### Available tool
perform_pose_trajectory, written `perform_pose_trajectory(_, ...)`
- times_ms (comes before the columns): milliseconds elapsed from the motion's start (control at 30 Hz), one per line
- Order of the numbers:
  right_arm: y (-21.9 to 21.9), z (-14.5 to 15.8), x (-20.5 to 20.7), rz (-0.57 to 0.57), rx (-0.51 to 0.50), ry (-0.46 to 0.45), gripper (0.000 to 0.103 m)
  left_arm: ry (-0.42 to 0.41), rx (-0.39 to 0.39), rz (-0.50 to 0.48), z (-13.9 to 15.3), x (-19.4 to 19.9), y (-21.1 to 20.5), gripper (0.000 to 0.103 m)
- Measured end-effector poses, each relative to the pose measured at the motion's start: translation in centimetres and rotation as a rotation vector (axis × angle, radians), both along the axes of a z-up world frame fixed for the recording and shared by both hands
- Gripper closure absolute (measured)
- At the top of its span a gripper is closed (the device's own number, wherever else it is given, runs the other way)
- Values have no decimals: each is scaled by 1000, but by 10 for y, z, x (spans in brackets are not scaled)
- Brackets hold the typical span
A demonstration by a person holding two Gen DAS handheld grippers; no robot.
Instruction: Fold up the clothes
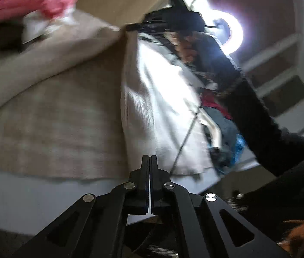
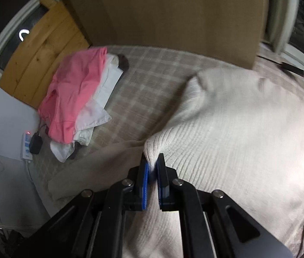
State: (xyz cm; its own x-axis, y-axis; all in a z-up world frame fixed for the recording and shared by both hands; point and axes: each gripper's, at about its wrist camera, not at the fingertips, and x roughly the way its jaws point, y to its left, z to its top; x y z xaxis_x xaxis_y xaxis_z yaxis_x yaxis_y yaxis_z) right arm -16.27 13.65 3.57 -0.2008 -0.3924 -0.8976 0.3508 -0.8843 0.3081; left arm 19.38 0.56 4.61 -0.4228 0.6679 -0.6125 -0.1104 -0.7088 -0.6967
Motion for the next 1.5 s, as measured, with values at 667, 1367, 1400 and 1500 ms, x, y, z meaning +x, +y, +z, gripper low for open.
perform_pose_trajectory(667, 215, 24, 220, -344, 124, 143, 56, -108, -288, -128, -40, -60, 78, 65)
perform_pose_trajectory(1367, 265, -8, 351, -436, 57, 97, 99, 48, -216, -139, 35, -29, 45, 101)
perform_pose_trajectory(1400, 263, -8, 351, -430, 77, 90, 99, 24, -227, -141, 27, -27, 43, 100)
perform_pose_trajectory(1500, 257, -7, 354, -412, 136, 69, 99, -98, -255, -167, -16, -29, 45, 102)
